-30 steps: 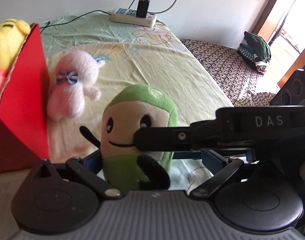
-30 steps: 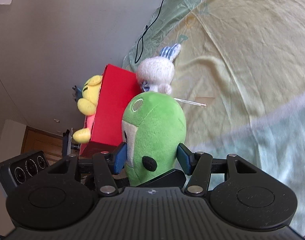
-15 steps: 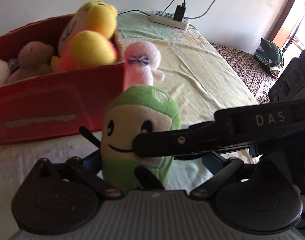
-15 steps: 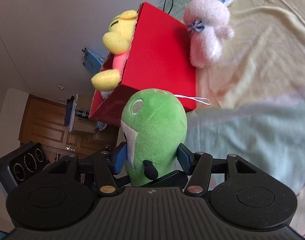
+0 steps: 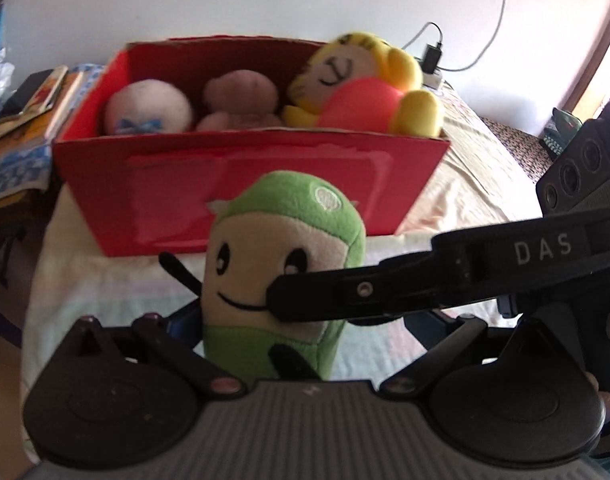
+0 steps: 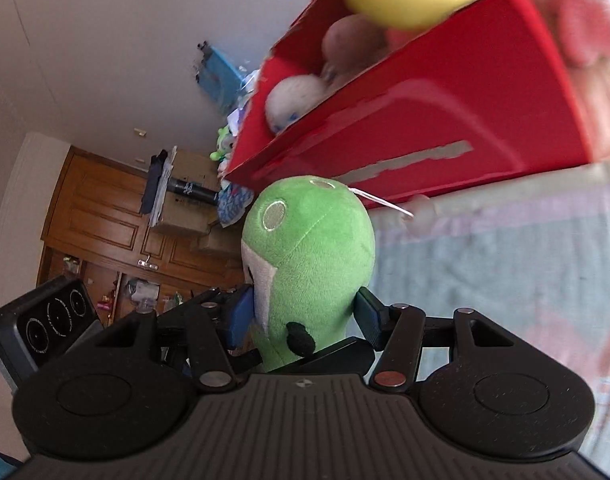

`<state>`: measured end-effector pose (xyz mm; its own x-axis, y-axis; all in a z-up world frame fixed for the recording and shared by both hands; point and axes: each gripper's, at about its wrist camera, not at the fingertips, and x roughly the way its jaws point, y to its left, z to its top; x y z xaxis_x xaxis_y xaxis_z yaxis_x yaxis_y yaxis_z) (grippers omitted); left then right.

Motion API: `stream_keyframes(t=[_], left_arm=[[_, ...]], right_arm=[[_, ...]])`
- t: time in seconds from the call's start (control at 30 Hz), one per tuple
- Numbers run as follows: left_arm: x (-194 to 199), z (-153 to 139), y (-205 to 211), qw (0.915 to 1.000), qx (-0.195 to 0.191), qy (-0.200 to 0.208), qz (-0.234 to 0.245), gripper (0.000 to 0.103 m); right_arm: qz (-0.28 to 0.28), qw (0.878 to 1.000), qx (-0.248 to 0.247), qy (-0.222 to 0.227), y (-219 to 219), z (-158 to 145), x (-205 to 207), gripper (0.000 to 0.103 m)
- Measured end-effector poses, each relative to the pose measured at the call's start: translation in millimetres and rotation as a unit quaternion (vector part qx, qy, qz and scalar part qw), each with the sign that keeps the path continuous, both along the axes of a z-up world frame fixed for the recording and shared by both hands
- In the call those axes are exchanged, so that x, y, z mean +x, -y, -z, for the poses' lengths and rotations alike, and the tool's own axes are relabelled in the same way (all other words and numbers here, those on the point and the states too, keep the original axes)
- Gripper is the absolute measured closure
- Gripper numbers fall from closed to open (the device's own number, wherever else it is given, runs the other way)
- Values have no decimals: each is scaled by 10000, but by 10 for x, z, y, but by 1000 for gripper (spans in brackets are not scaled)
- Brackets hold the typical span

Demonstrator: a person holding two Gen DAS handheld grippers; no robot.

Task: Organize objects
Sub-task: 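Lift the green plush and carry it toward the red box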

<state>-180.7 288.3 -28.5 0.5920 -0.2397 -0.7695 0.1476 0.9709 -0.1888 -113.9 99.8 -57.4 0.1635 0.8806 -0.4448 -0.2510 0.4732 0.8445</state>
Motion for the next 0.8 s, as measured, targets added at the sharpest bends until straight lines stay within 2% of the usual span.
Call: stream_keyframes(t=[0.27,0.5,0.8], left_arm=[[-170,-313,-436,9975,-62,338,-612,4],[-147,-651,-497,9907,175,862,-1040,4],[169,-1096,-436,9796,336,1666,-1068,4]], right_arm=[[-555,9977,207,339,-481,-218,60,45],[-881,9919,528,746,-714,-504,225,45],[-873,9824,676,1509,-811,-1024,566,45]])
